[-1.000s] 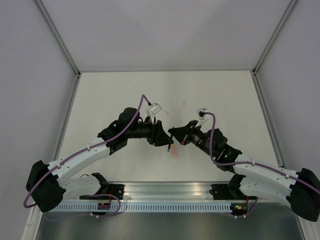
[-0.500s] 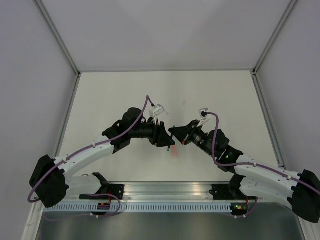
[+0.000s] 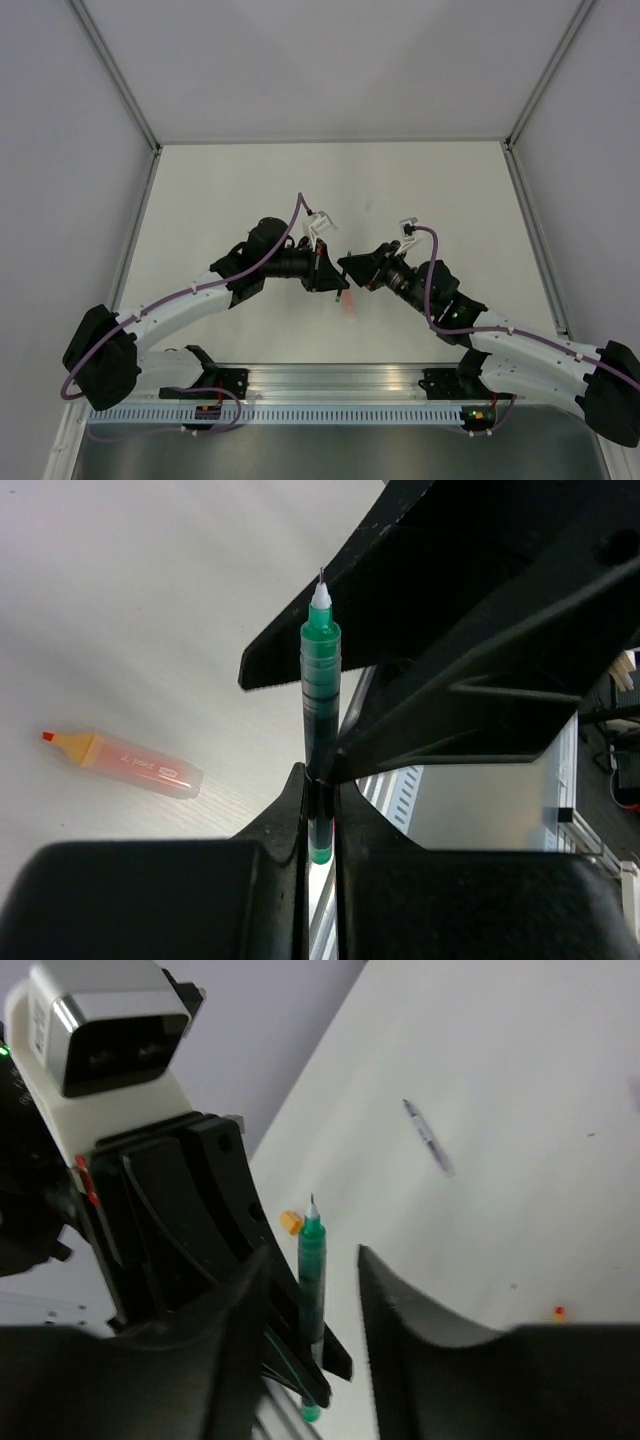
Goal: Insert the pens into the pen caps
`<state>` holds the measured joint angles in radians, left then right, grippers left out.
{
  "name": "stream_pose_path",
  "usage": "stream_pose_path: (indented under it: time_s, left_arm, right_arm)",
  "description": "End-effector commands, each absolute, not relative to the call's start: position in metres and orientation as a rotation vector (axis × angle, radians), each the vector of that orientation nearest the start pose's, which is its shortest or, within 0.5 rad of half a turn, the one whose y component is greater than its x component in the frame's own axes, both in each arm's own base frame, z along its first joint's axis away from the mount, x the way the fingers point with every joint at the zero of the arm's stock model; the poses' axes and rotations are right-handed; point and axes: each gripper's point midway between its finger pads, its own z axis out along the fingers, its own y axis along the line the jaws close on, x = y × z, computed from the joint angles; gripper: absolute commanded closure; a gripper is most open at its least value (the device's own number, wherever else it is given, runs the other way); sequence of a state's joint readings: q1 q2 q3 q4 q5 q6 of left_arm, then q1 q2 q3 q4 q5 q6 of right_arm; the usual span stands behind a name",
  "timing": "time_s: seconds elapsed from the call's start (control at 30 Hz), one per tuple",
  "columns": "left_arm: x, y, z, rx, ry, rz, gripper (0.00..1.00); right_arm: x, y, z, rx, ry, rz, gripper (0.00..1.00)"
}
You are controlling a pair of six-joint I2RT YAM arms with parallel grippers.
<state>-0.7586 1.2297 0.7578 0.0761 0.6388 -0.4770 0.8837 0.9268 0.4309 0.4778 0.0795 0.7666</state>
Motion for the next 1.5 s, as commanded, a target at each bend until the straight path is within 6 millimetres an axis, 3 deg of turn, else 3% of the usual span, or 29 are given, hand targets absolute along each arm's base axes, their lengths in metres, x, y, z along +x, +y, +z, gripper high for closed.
stream_pose_path:
  time_s: [0.0,0.1,0.17,0.33,0.37,0.43,0.47,0.5,0.53,0.57,0.6,0.63,0.67,0.7,0.77,0.8,0.87,0.9,0.97,1.0,1.07,1.1,1.47]
  left_arm:
    - [0.190,-0.324,0.198,0.684,2.015,-1.296,0.98]
    - [0.211,-0.310,0.191,0.571,2.108,-1.193,0.98]
    - [0.225,-0.301,0.183,0.491,2.179,-1.144,0.98]
    - [0.263,-0.268,0.159,0.324,2.256,-0.896,0.98]
    - [0.263,-0.265,0.157,0.324,2.250,-0.883,0.98]
    - [0.264,-0.261,0.157,0.306,2.222,-0.865,0.98]
    - [0.260,-0.255,0.147,0.288,2.231,-0.851,0.98]
    - [0.263,-0.252,0.160,0.271,2.161,-0.854,0.98]
    - [0.262,-0.243,0.148,0.242,2.162,-0.814,0.98]
    - [0.262,-0.240,0.148,0.225,2.144,-0.805,0.98]
    - [0.263,-0.237,0.160,0.214,2.083,-0.817,0.98]
    - [0.259,-0.234,0.155,0.212,2.075,-0.816,0.98]
    - [0.257,-0.233,0.157,0.210,2.057,-0.822,0.98]
    - [0.255,-0.231,0.160,0.209,2.037,-0.830,0.98]
    - [0.253,-0.226,0.168,0.199,1.992,-0.828,0.98]
    - [0.252,-0.224,0.170,0.191,1.982,-0.826,0.98]
    - [0.251,-0.219,0.175,0.179,1.954,-0.817,0.98]
    - [0.251,-0.219,0.177,0.175,1.948,-0.817,0.98]
    - [0.251,-0.217,0.177,0.166,1.939,-0.816,0.98]
    - [0.251,-0.218,0.178,0.165,1.936,-0.819,0.98]
    - [0.251,-0.217,0.178,0.164,1.939,-0.817,0.98]
    - [0.251,-0.217,0.179,0.165,1.936,-0.820,0.98]
    - [0.253,-0.212,0.181,0.144,1.924,-0.794,0.98]
  right_arm:
    - [0.222,0.279,0.247,-0.027,1.694,1.145,0.48]
    - [0.242,0.261,0.249,0.019,1.703,0.965,0.08]
    - [0.261,0.239,0.251,0.109,1.704,0.812,0.07]
    - [0.293,0.208,0.272,0.224,1.671,0.612,0.12]
    - [0.302,0.203,0.286,0.259,1.665,0.585,0.14]
    - [0.328,0.197,0.273,0.301,1.723,0.473,0.16]
    - [0.339,0.194,0.289,0.331,1.713,0.441,0.18]
    - [0.357,0.190,0.267,0.333,1.775,0.354,0.19]
    - [0.368,0.189,0.261,0.325,1.800,0.312,0.20]
    - [0.378,0.190,0.269,0.327,1.810,0.291,0.20]
    - [0.395,0.189,0.246,0.329,1.869,0.224,0.22]
    - [0.403,0.191,0.238,0.327,1.898,0.207,0.23]
    - [0.412,0.193,0.243,0.332,1.904,0.203,0.24]
    - [0.423,0.195,0.222,0.324,1.946,0.158,0.24]
    - [0.436,0.199,0.217,0.331,1.960,0.141,0.25]
    - [0.444,0.200,0.198,0.328,1.995,0.109,0.26]
    - [0.455,0.201,0.192,0.339,2.006,0.085,0.30]
    - [0.462,0.200,0.172,0.340,2.040,0.054,0.31]
    - [0.472,0.202,0.165,0.335,2.059,0.038,0.34]
    - [0.477,0.204,0.148,0.324,2.089,0.016,0.34]
    - [0.484,0.205,0.142,0.315,2.105,-0.008,0.37]
    - [0.486,0.206,0.128,0.304,2.129,-0.029,0.37]
    - [0.502,0.195,0.070,0.342,2.245,-0.071,0.45]
